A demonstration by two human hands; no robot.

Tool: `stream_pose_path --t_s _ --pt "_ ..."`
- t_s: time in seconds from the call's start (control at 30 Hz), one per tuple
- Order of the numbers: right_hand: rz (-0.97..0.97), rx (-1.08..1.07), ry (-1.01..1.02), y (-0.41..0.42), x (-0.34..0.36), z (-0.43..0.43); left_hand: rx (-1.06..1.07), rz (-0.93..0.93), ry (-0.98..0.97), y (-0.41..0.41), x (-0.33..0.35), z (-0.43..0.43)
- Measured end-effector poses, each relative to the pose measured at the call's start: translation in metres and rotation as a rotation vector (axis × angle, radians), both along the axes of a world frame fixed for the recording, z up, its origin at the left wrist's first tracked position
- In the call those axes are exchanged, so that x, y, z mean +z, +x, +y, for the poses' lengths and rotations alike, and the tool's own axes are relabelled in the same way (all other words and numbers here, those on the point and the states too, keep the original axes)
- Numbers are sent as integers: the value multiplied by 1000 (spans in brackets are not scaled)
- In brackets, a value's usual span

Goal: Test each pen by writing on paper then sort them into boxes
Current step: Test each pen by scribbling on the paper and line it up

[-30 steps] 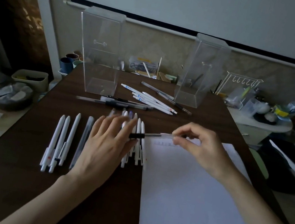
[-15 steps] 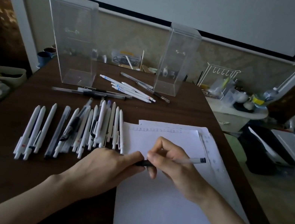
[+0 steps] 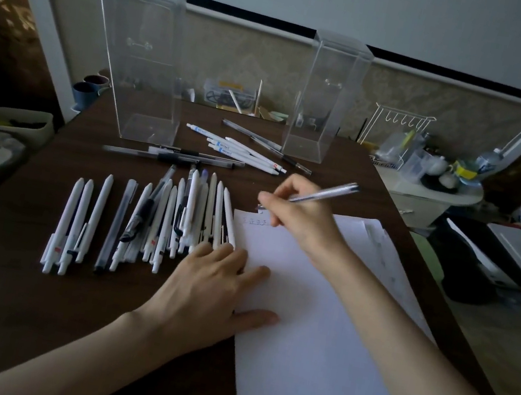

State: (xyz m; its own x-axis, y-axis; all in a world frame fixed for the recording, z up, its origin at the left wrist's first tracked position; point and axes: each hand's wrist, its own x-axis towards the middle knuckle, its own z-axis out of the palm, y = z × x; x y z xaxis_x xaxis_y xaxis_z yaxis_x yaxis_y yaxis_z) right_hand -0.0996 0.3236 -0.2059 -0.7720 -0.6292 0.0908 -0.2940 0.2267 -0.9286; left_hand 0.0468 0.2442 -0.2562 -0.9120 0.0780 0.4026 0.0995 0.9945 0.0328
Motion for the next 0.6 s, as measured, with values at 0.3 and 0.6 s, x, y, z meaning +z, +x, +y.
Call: stream_pose_path --t_s 0.3,0.6 --pt "85 -99 -45 -1 -38 -13 55 -49 201 2 -1 -15" --pt "84 -62 -20 -5 -43 -16 90 -52 98 -1 -5 -10"
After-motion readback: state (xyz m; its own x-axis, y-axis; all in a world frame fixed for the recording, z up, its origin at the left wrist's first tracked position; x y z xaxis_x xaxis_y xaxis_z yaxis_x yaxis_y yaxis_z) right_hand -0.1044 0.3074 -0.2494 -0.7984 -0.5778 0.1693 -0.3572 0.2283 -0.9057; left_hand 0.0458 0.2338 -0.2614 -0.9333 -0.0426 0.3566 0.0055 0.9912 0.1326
